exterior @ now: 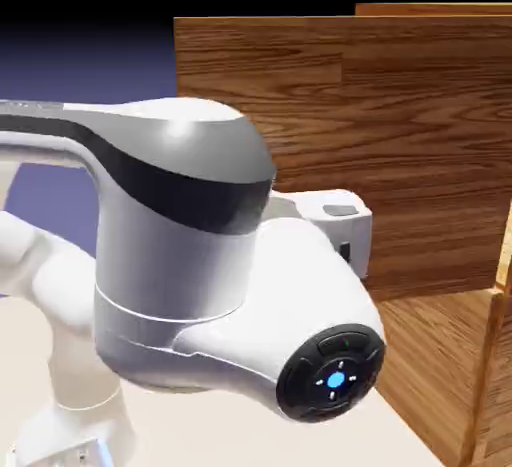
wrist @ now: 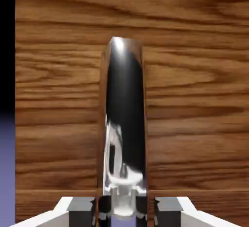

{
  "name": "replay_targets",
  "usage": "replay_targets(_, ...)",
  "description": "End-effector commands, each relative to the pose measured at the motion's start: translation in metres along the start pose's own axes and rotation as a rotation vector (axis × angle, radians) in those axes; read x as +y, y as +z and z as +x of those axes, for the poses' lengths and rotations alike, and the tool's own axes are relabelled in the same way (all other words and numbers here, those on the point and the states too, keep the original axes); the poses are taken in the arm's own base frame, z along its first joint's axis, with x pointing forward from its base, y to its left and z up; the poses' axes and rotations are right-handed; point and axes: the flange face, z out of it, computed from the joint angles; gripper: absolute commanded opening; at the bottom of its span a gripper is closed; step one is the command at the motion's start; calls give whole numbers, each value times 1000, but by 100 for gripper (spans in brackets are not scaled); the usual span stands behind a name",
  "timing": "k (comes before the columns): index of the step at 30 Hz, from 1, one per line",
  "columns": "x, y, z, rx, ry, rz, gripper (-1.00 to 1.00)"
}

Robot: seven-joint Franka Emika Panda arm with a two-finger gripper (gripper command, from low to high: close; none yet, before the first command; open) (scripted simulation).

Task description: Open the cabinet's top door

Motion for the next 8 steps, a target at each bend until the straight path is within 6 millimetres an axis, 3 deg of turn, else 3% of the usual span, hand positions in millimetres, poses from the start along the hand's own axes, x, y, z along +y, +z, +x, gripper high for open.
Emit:
replay_targets(1,2,-6,2,-11,0,11,-100)
replay_targets(7,12,-36,12,-72,0,73,-100)
replay_targets(8,12,-36,12,-72,0,73,100)
